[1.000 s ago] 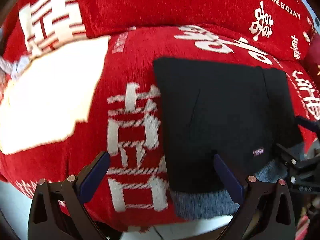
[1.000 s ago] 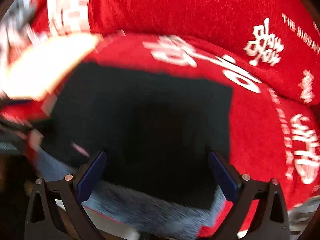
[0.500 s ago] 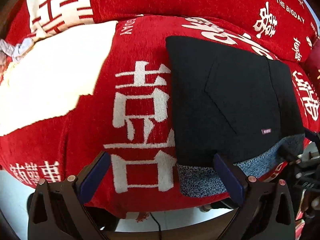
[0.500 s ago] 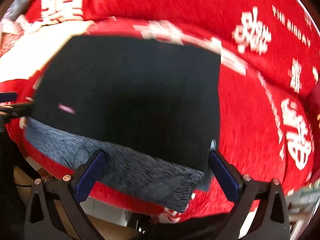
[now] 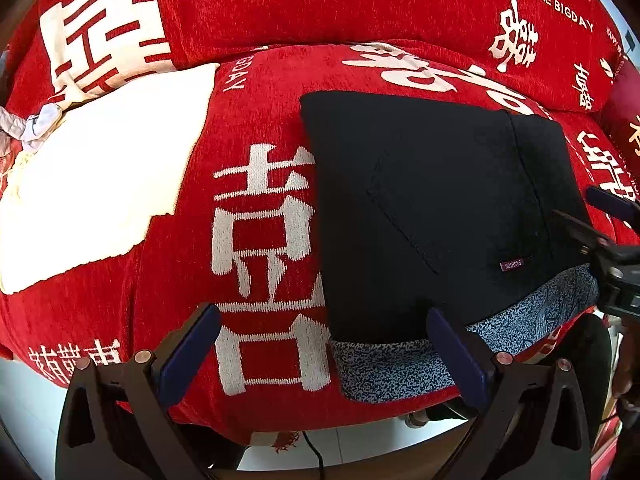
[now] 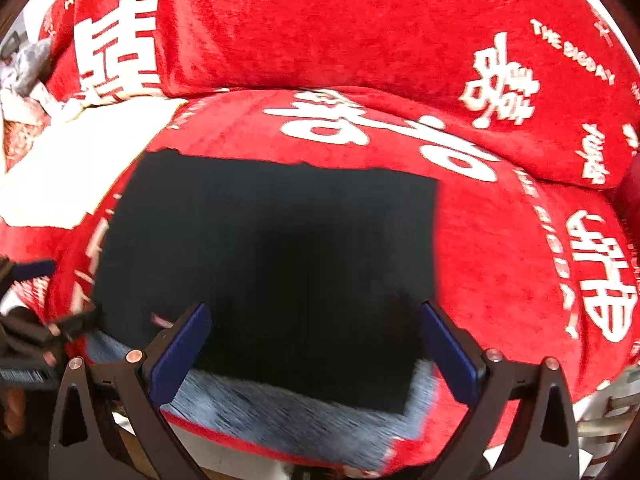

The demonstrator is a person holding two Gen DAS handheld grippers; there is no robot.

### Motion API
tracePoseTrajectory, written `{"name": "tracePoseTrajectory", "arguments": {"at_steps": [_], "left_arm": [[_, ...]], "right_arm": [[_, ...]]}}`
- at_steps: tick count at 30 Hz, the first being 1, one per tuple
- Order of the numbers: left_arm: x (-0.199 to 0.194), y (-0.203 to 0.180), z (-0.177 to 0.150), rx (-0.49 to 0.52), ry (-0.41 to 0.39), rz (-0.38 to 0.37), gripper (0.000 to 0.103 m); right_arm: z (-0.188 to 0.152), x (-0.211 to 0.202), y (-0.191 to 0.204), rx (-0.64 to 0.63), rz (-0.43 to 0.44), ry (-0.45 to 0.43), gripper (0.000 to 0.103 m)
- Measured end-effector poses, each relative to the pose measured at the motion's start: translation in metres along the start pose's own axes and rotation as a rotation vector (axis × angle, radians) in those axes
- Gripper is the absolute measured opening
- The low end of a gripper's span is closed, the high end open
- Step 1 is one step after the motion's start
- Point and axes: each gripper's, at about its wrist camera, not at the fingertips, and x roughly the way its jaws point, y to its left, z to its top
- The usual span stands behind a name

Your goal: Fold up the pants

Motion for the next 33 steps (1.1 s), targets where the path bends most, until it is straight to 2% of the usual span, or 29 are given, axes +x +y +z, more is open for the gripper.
{"name": "tracePoseTrajectory", "arguments": {"at_steps": [4,5,8,10,15,19,20,22,25,27,31,33], "left_arm": [[0.001,0.0,0.0,0.001,0.003,0.0,0.103],[0.0,0.002,0.0,-0.003,0.004,-0.001,0.103],[-0.006,0.011,0.003,-0.035,-0.01,0.0,0.103],[-0.008,0.018,0.008,-0.068,-0.025,-0.017,0.103],[0.011,0.026,0.029,-0.125,-0.014,0.009,0.103],[0.025,0.019,0.032,-0.086,0.006,0.036,0.103],[0.023,0.019,0.032,-0.083,0.003,0.031,0.103],[0.017,0.025,0.031,-0.097,0.006,-0.007,0.103],[0.008,0.035,0.027,-0.113,-0.001,-0.076,0.103],[0.005,0.039,0.025,-0.121,-0.007,-0.098,0.103],[0.007,0.029,0.028,-0.122,0.001,-0.167,0.103],[0.01,0.013,0.039,-0.079,-0.008,-0.133,0.103]], "right_arm": [[0.001,0.03,0.003,-0.028,-0.005,0.046,0.103],[-0.001,0.029,-0.001,-0.03,-0.009,0.021,0.103],[0.0,0.025,-0.012,0.005,-0.046,0.048,0.103],[0.002,0.016,-0.016,0.027,-0.04,0.038,0.103],[0.013,0.012,0.005,-0.021,-0.014,0.006,0.103],[0.015,0.032,0.031,-0.088,0.022,0.035,0.103],[0.015,0.041,0.032,-0.103,0.001,0.055,0.103],[0.014,0.041,0.021,-0.09,-0.014,0.04,0.102],[0.01,0.025,-0.014,-0.027,-0.139,0.023,0.103],[0.001,0.013,-0.048,0.024,-0.176,0.024,0.103],[-0.013,-0.01,-0.098,0.133,-0.198,0.025,0.103],[-0.011,-0.014,-0.105,0.15,-0.172,0.003,0.103]]}}
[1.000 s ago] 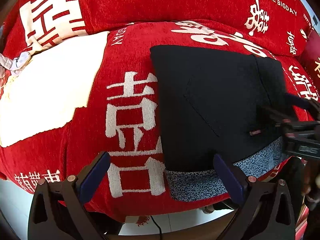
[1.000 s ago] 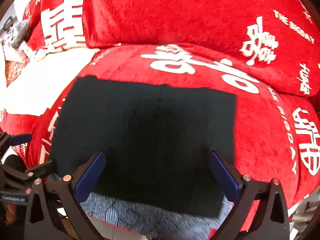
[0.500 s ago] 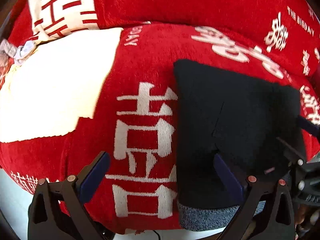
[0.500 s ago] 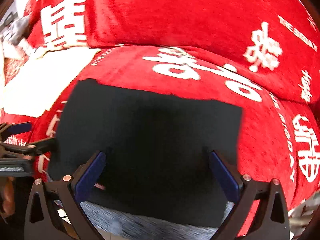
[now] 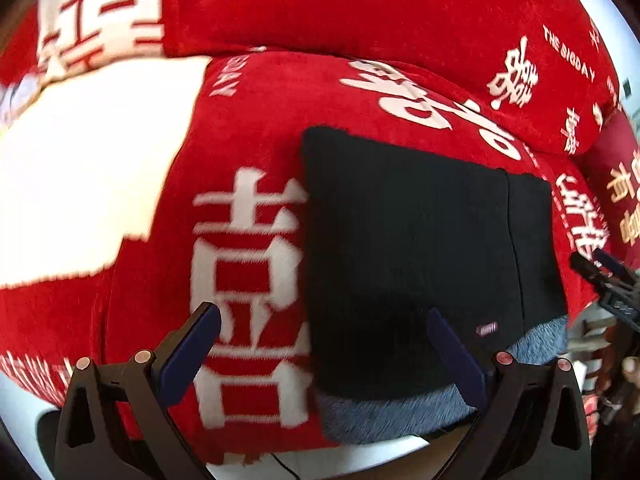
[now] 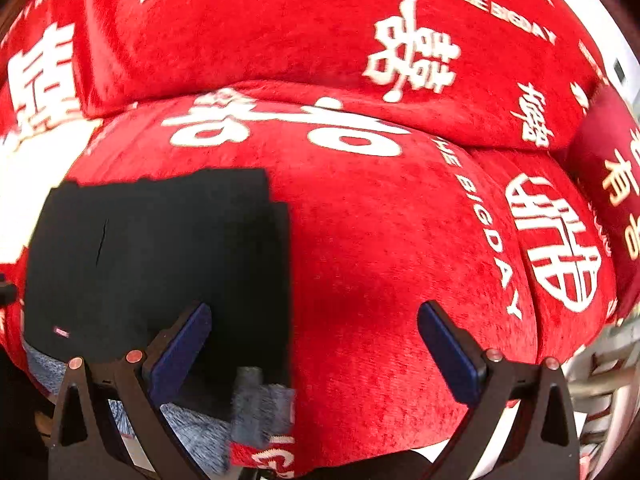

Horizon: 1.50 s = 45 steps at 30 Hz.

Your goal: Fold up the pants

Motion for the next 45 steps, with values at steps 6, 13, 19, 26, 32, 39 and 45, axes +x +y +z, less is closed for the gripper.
{"name": "tracePoseTrajectory", "arguments": {"at_steps": [6,13,19,26,32,39,45], "left_arm": [[0.044,-0.01,0.034,-0.035,0.13,-0.08,0.103],[0.037,-0.044,0.008,0.166,0.085,-0.061,0.103],[0.044,-0.039,0.018,0.111,0.077,-0.096,0.103],[0.045,0.0,0.005,0.042,0.071,-0.271,0.103],[0.045,0.003,-0.002,0.022,0.071,-0.296,0.103],[0.054,-0.017,0.009,0.022,0.121,-0.214,0.103],[0.033,-0.028,0.004,0.082,0.082,-0.213,0.071]], "right_arm": [[0.008,0.039,0.015,0.041,0.168,0.089,0.103],[-0.016,0.071,-0.011,0.208,0.449,0.197,0.103],[-0.018,0.069,0.004,0.168,0.544,0.159,0.103],[-0.01,0.067,0.028,0.061,0.487,0.078,0.103],[-0.006,0.067,0.028,0.062,0.475,0.091,0.103],[-0.01,0.065,0.025,0.064,0.459,0.071,0.103],[-0.005,0.052,0.045,0.003,0.405,0.084,0.099]]}}
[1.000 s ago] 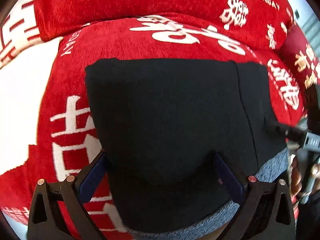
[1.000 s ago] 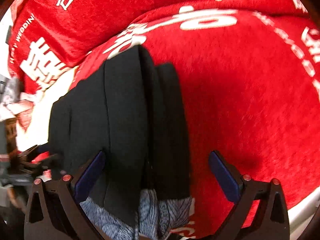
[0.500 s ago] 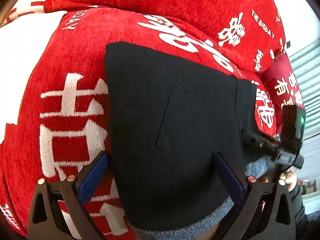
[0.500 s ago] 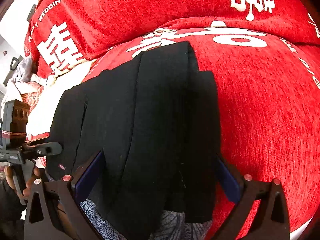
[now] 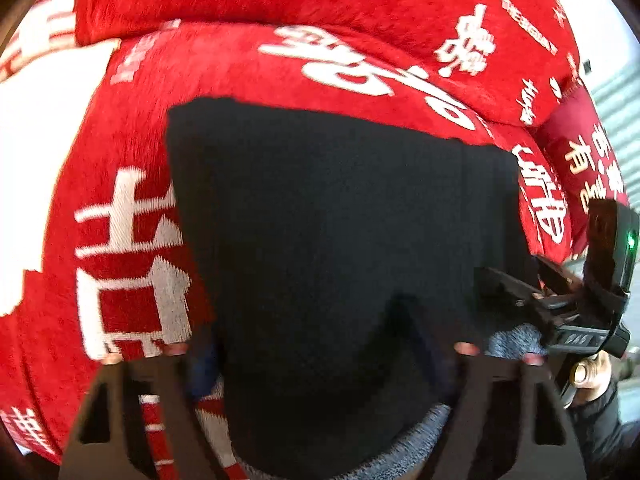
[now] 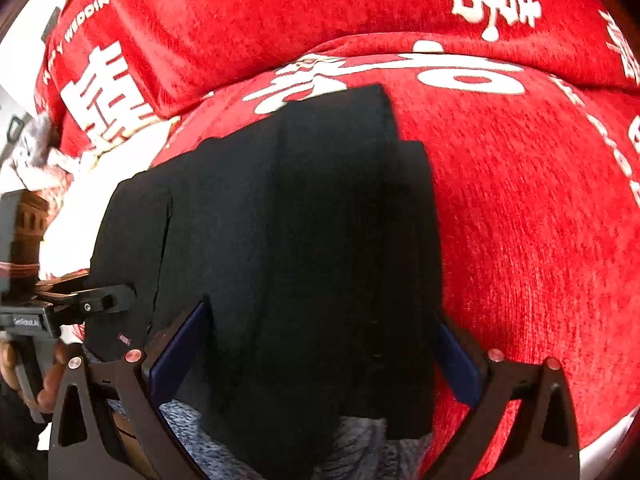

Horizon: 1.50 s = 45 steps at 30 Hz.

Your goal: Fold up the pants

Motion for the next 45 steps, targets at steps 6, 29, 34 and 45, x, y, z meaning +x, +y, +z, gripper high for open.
{"name": "tracePoseTrajectory", "arguments": {"at_steps": [6,29,34,45], "left_arm": [[-0.01,0.004,0.0,-0.016,-0.024,-0.033,0.057],[-0.072,0.035,0.048,-0.03,-0.136,0.009,0.052],[-0.061,0.05,0.06,-0.053,-0.107,0.027,0.052],[-0.021,0.08,0.075,-0.124,-0.035,0.02,0.056]], "right_arm": [[-0.008,-0.027,0.018,-0.069,-0.018,-0.054,0.062],[0.065,-0.047,0.079,-0.128,0.009,-0.088,0.053],[0.079,-0.026,0.083,-0.123,0.008,-0.048,0.053],[0.091,0.023,0.07,-0.051,0.01,0.041,0.055]]}}
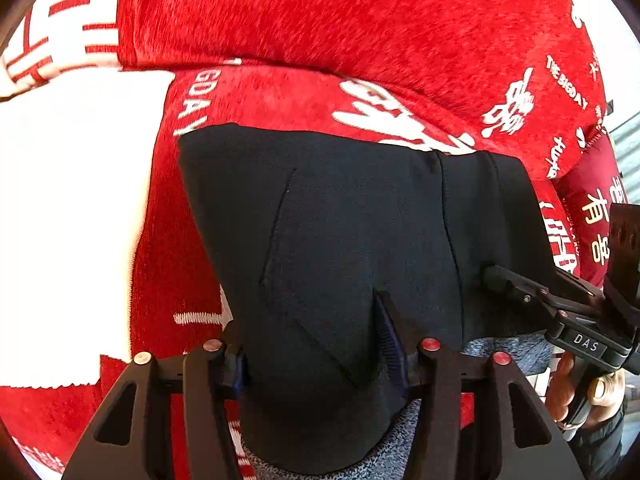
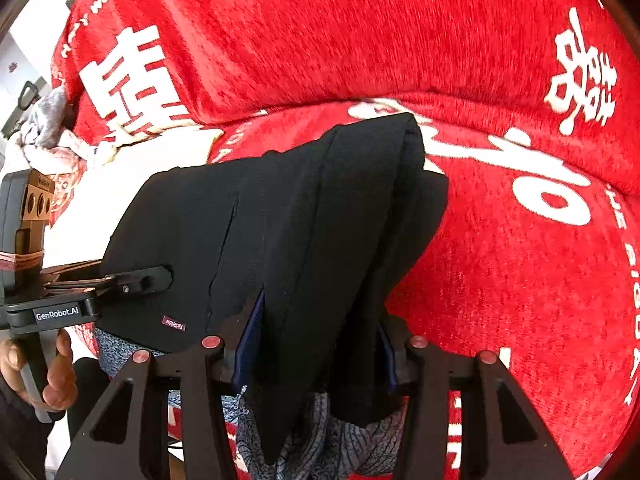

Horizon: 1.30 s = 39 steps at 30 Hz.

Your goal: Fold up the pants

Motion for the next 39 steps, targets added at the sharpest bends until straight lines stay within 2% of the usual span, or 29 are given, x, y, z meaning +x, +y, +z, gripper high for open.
{"name": "tracePoseTrajectory", "arguments": {"at_steps": [2,4,7,10,12,13,15,18,21,24,25,26,30,32,34,36,39], "left_arm": [[0.004,0.005,0.001,-0.02,0.007,-0.007,0.062],[0.008,0.011,0.001,-0.042,0.016,-0.011,0.071],[0.004,0.018,0.0,-0.069,0.014,-0.021,0.073],[-0.021,0.021,-0.007,-0.064,-0.034,0.022,0.073],[-0.043,0.019,-0.015,-0.069,-0.088,0.053,0.073],[-0.052,0.017,-0.02,-0.067,-0.112,0.048,0.073],[-0.066,0.005,-0.034,-0.048,-0.144,0.0,0.073],[-0.068,-0.026,-0.058,0.042,-0.15,-0.089,0.073],[-0.05,-0.046,-0.073,0.103,-0.121,-0.115,0.073],[-0.021,-0.043,-0.077,0.096,-0.062,-0.075,0.073],[-0.017,-0.04,-0.077,0.083,-0.061,-0.089,0.073],[-0.018,-0.039,-0.078,0.08,-0.067,-0.093,0.073],[-0.016,-0.044,-0.081,0.113,-0.06,-0.06,0.073],[-0.022,-0.046,-0.079,0.122,-0.056,-0.054,0.073],[-0.034,-0.046,-0.075,0.12,-0.072,-0.066,0.073],[-0.043,-0.043,-0.059,0.106,-0.098,-0.054,0.073],[-0.042,-0.034,-0.034,0.069,-0.102,-0.029,0.073]], "right_arm": [[0.0,0.005,-0.004,0.011,-0.002,0.007,0.059],[0.002,0.009,-0.007,0.028,-0.003,0.021,0.07],[0.003,0.009,-0.016,0.064,0.002,0.041,0.077],[0.002,-0.015,-0.022,0.081,-0.082,-0.004,0.078],[-0.005,-0.044,-0.011,0.043,-0.152,-0.085,0.079],[-0.011,-0.06,-0.001,0.001,-0.146,-0.131,0.081],[-0.029,-0.083,0.02,-0.099,-0.071,-0.183,0.083],[-0.057,-0.088,0.054,-0.255,0.034,-0.176,0.083],[-0.073,-0.069,0.07,-0.342,0.024,-0.14,0.083],[-0.079,-0.04,0.062,-0.326,0.009,-0.052,0.083],[-0.08,-0.029,0.055,-0.305,-0.004,-0.013,0.083],[-0.08,-0.02,0.049,-0.271,0.021,0.01,0.083],[-0.082,-0.021,0.033,-0.223,0.082,-0.001,0.083],[-0.08,-0.024,0.034,-0.215,0.084,0.003,0.083],[-0.074,-0.036,0.036,-0.226,0.074,-0.034,0.083],[-0.062,-0.05,0.036,-0.235,0.063,-0.086,0.083],[-0.033,-0.052,0.032,-0.232,0.043,-0.111,0.083]]}}
